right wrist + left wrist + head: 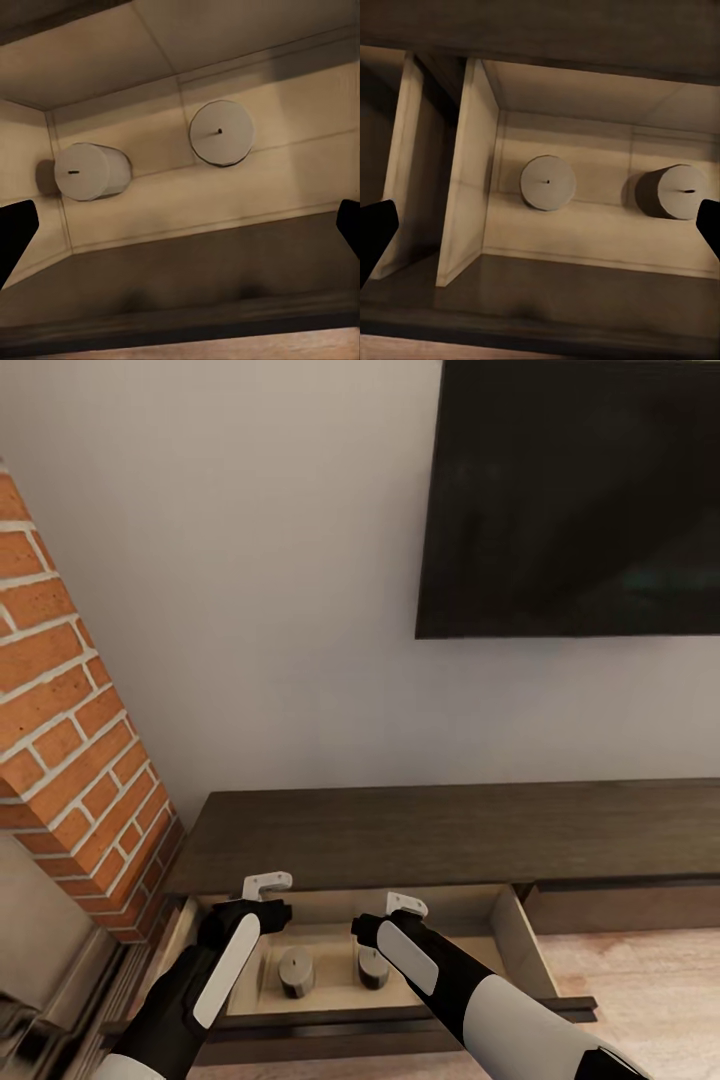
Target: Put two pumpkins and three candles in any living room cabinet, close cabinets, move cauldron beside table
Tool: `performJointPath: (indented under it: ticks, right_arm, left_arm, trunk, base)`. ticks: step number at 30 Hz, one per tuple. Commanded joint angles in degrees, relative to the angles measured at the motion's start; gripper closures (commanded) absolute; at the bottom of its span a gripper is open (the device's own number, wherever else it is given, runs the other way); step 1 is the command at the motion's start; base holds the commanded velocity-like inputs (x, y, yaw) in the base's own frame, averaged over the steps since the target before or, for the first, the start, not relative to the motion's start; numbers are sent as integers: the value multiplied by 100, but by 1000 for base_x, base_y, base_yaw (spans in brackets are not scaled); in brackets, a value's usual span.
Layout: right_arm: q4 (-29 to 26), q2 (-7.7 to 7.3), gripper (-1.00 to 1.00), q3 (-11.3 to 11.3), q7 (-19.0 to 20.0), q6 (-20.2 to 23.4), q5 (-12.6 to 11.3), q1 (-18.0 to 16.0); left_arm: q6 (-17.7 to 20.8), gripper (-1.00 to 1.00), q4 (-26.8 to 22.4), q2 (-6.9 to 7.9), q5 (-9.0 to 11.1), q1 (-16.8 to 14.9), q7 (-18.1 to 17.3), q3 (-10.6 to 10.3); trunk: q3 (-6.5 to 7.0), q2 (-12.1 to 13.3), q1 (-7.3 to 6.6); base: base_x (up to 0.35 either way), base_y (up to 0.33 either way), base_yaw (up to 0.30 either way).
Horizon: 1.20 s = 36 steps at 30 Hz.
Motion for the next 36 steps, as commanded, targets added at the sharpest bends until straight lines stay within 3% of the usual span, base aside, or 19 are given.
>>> performJointPath:
  ticks: [1,22,36]
  right_arm:
    - [-8,-4,-100,24,-36,16,-23,-7]
    - [-12,5,-100,12,-39,33,-32,-7]
    - [-9,6,-100,10,-39,34,-36,-7]
  left_arm:
    - [11,-100,-4,1,61,-4,57,-2]
    - [23,-100,3,9,52,-8,56,5]
    - [23,-100,3,7,52,-6,55,5]
  trunk:
    - [13,39,-23]
    - [390,881,-484]
    - [642,1443,-792]
  base:
    - [0,0,0]
    - [0,0,-5]
    - [0,0,-232]
